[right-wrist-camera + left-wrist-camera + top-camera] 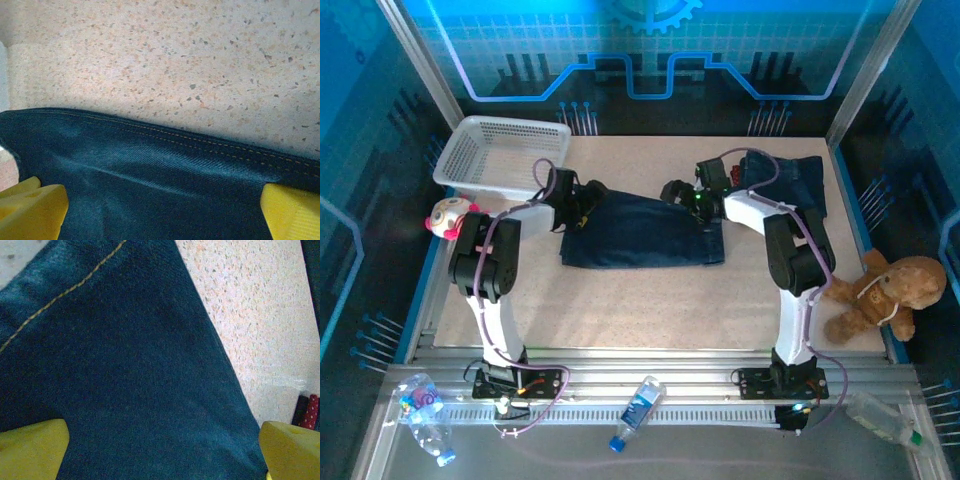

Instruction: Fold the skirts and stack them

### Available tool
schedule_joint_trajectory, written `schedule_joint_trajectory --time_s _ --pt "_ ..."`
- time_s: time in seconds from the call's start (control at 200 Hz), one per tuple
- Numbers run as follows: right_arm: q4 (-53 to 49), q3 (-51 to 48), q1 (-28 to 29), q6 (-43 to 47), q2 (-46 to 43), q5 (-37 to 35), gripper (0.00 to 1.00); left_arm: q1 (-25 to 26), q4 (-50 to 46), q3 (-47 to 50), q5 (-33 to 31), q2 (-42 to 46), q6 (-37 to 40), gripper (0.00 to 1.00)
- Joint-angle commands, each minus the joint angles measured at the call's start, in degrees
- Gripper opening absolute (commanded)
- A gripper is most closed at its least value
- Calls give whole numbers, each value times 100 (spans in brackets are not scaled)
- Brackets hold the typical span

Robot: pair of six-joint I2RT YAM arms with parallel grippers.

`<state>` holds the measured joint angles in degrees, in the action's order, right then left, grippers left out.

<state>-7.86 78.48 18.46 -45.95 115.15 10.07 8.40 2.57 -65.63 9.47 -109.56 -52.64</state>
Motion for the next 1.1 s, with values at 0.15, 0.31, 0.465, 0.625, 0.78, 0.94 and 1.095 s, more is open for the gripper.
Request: schedule_joint_trajectory --time_s 0.15,0.31,0.465,0.625,0.78,0.94,1.095 --pt "-446 480 674 -275 -348 96 100 -6 -871 753 261 2078 -211 99" --pt "-71 450 977 -1131 -159 137 100 29 162 2008 457 2570 -1148 99" --pt "226 157 1054 -1592 -83 101 100 21 1469 3043 -77 2438 -1710 99" --pt "200 -485 1031 -1659 -184 -91 100 -62 836 3176 -530 2226 -1466 99" --pt "425 -894 898 -1452 -458 64 100 -70 949 3101 -193 2569 -1296 99" --pt "320 -660 1088 -1416 -611 956 100 236 622 2612 223 2920 -1484 99" --pt "735 -764 1377 -1983 -643 1283 100 800 1506 2715 186 2644 -2616 99"
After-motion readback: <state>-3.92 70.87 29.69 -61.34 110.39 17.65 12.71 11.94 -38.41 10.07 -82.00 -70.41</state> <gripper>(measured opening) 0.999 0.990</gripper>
